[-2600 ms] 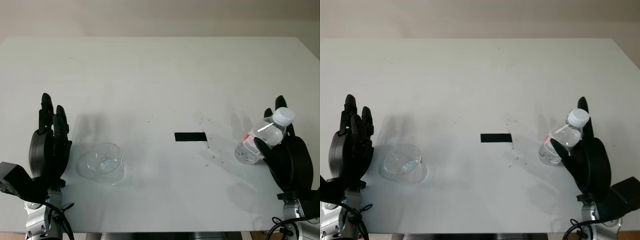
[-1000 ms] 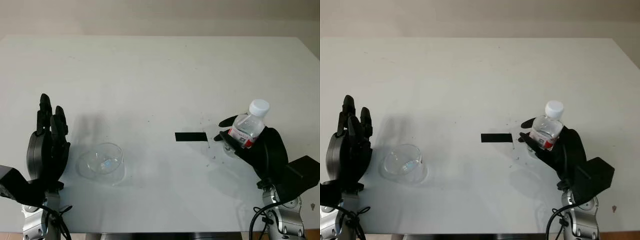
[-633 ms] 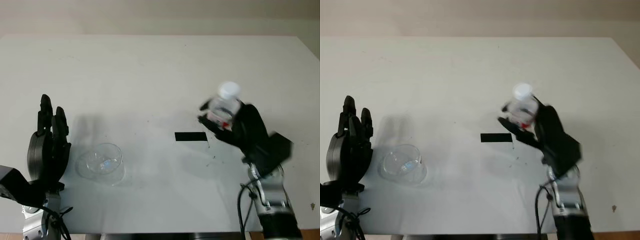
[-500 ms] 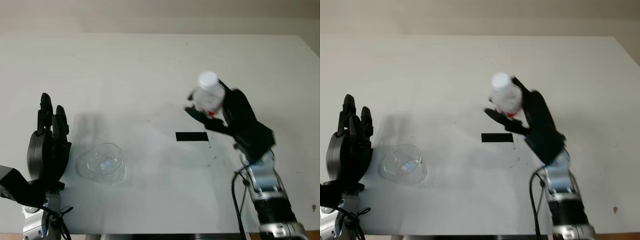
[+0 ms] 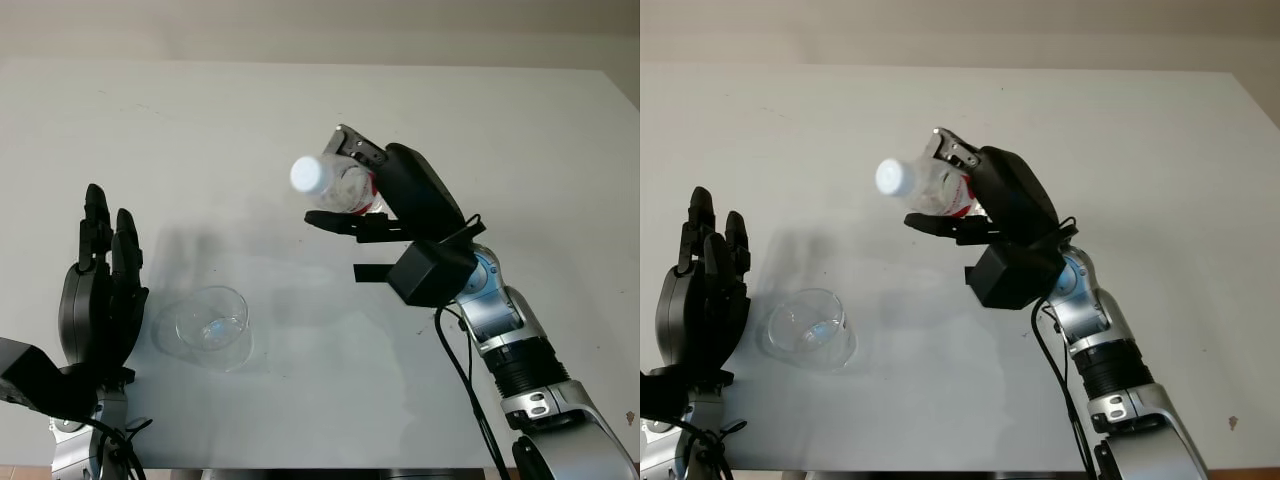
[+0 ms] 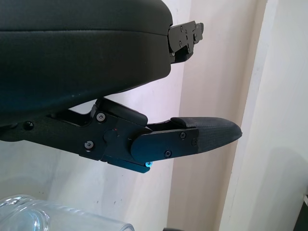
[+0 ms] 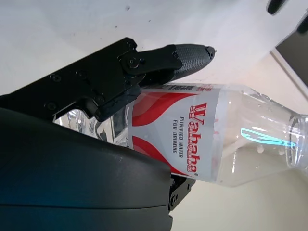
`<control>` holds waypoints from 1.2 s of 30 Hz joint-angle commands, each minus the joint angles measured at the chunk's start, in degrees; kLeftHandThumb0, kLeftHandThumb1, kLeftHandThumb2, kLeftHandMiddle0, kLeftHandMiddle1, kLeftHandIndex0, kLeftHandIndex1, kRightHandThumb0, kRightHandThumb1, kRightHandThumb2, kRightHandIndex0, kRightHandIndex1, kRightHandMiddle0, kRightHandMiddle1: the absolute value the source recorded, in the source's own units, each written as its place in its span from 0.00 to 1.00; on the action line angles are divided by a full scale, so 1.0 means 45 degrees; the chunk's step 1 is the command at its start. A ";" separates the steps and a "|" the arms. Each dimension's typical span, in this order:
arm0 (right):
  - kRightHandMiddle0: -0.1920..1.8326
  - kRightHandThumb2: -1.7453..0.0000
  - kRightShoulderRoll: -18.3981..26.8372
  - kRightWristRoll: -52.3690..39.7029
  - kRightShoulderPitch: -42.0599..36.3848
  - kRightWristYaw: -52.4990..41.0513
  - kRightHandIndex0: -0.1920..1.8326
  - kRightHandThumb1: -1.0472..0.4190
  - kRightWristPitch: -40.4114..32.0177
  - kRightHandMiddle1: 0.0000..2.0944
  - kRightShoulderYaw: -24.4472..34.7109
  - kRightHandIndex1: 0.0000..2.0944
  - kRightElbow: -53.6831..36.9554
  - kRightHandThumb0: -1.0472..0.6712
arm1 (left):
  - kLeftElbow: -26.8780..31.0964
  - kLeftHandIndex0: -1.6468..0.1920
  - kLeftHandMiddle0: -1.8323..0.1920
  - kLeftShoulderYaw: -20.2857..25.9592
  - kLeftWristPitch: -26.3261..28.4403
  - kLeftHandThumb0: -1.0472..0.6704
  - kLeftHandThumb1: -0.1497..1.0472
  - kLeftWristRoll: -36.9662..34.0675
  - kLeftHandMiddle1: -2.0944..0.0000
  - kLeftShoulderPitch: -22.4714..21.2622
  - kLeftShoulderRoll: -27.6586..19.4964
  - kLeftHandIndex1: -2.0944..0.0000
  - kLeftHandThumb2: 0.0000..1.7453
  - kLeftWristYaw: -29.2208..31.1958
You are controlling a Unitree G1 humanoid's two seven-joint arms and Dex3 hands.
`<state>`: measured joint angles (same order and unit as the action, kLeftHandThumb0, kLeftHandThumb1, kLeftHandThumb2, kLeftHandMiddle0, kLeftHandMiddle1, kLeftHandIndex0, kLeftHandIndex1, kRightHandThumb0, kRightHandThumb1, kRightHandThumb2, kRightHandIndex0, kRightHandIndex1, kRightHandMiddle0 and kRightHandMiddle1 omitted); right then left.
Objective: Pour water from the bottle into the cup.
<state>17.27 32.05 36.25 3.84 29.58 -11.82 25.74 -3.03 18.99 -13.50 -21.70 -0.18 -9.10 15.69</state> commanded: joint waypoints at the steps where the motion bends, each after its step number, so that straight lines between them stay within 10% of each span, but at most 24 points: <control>1: 0.44 0.78 0.0276 0.0633 0.0618 0.0693 0.63 0.00 0.0522 1.00 -0.0318 1.00 0.0321 0.35 | -0.0031 1.00 0.99 -0.0049 -0.0088 0.17 1.00 0.0138 0.99 0.0121 0.0102 1.00 0.28 -0.0104; 12: 0.51 0.82 0.0648 0.3858 0.2469 0.4719 0.69 0.00 0.1730 1.00 -0.2168 1.00 0.2316 0.31 | -0.0387 0.99 0.99 -0.0192 -0.0279 0.17 1.00 0.0366 0.98 -0.0196 0.0263 0.99 0.26 -0.0316; 36: 0.53 0.83 -0.0440 0.4687 0.3709 0.5961 0.70 0.00 0.1410 1.00 -0.3833 1.00 0.2700 0.32 | -0.0158 1.00 0.99 -0.0456 -0.0117 0.16 1.00 0.0469 0.97 -0.0043 0.0466 0.99 0.24 -0.0485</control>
<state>15.42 52.87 51.50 29.88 36.05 -28.75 39.89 -3.56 17.41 -14.09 -19.64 -1.89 -8.07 13.71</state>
